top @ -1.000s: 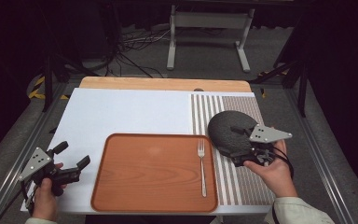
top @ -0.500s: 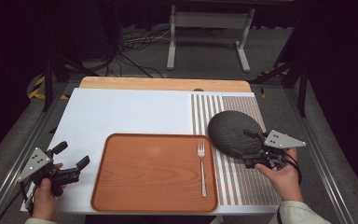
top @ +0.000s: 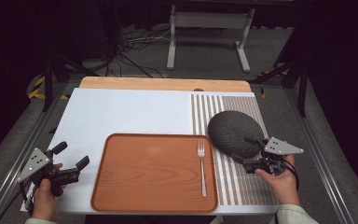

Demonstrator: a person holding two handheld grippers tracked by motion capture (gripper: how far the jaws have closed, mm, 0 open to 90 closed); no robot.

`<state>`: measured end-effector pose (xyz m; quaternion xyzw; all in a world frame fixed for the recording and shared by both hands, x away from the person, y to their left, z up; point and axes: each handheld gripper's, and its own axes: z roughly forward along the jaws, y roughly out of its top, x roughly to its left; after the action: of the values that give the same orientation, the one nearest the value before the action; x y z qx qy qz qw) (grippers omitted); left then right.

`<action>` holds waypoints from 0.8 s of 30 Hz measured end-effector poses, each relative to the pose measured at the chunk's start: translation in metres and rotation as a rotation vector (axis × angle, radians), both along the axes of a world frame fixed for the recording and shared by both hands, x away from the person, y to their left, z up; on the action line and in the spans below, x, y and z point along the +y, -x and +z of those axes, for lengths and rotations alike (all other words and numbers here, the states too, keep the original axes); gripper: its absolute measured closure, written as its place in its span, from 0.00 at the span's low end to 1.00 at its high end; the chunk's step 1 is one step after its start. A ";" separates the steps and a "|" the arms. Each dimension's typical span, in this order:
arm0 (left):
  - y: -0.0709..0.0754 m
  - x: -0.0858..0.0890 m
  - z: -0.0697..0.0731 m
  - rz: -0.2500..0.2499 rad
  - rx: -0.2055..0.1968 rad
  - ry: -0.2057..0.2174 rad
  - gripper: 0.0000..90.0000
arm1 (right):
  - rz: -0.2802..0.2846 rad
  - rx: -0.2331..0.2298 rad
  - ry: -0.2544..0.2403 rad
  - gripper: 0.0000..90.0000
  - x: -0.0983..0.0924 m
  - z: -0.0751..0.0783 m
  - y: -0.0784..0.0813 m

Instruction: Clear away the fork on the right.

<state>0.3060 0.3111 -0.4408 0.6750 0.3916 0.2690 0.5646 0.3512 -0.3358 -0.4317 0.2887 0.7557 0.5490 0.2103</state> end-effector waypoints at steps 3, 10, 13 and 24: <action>0.000 0.000 0.000 0.000 0.003 0.001 0.01 | 0.001 0.010 -0.007 0.15 0.001 -0.005 0.002; 0.000 0.000 -0.001 0.000 0.004 0.001 0.01 | -0.003 0.035 -0.018 0.15 -0.001 -0.014 0.005; 0.000 0.000 -0.002 0.002 0.005 0.006 0.01 | -0.003 0.047 -0.020 0.15 -0.002 -0.016 0.006; -0.001 0.000 -0.003 0.007 0.009 0.007 0.01 | -0.012 0.066 -0.048 0.15 -0.004 -0.020 0.006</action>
<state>0.3067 0.3111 -0.4437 0.6728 0.3972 0.2665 0.5644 0.3454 -0.3396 -0.4522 0.3160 0.7470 0.5560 0.1817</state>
